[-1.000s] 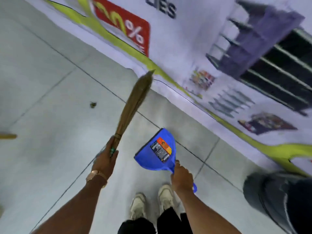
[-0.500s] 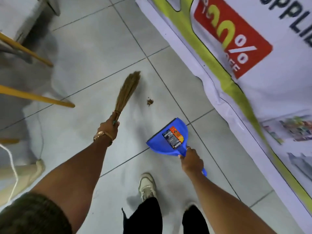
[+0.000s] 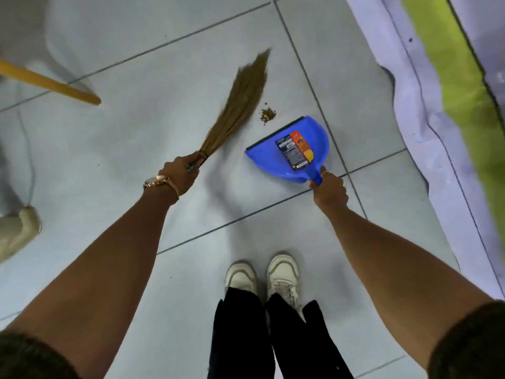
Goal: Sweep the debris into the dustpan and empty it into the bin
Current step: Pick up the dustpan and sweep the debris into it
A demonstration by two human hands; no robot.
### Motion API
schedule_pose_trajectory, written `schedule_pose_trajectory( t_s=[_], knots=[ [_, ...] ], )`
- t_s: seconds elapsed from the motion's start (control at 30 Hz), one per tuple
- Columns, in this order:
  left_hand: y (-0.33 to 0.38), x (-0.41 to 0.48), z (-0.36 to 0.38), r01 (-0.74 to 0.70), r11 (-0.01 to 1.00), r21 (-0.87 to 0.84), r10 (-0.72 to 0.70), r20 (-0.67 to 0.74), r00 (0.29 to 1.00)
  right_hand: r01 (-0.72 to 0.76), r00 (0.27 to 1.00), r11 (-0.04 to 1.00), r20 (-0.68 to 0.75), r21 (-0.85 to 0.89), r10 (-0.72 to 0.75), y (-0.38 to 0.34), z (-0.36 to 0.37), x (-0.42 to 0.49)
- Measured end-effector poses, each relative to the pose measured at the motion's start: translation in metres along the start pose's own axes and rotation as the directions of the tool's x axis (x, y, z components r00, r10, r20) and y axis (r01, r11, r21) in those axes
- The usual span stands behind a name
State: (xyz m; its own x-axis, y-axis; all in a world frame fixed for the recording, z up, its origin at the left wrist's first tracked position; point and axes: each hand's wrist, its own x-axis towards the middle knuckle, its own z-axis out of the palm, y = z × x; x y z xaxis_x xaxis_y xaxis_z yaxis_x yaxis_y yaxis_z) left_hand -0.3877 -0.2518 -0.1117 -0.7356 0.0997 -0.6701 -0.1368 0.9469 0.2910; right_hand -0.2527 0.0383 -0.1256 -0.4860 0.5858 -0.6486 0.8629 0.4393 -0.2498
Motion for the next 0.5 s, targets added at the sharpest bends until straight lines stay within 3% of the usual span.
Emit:
schedule_pose_trajectory(
  t_s=[0.33, 0.5],
  knots=[
    [-0.018, -0.009, -0.005, -0.187, 0.961, 0.204, 0.179, 0.057, 0.982, 0.097, 0.995, 0.990, -0.014, -0.099, -0.099, -0.014, -0.006, 0.047],
    [-0.012, -0.044, -0.012, -0.241, 0.953, 0.184, 0.237, 0.047, 0.970, 0.079, 0.996, 0.983, -0.029, -0.163, -0.084, 0.001, 0.002, 0.044]
  ],
)
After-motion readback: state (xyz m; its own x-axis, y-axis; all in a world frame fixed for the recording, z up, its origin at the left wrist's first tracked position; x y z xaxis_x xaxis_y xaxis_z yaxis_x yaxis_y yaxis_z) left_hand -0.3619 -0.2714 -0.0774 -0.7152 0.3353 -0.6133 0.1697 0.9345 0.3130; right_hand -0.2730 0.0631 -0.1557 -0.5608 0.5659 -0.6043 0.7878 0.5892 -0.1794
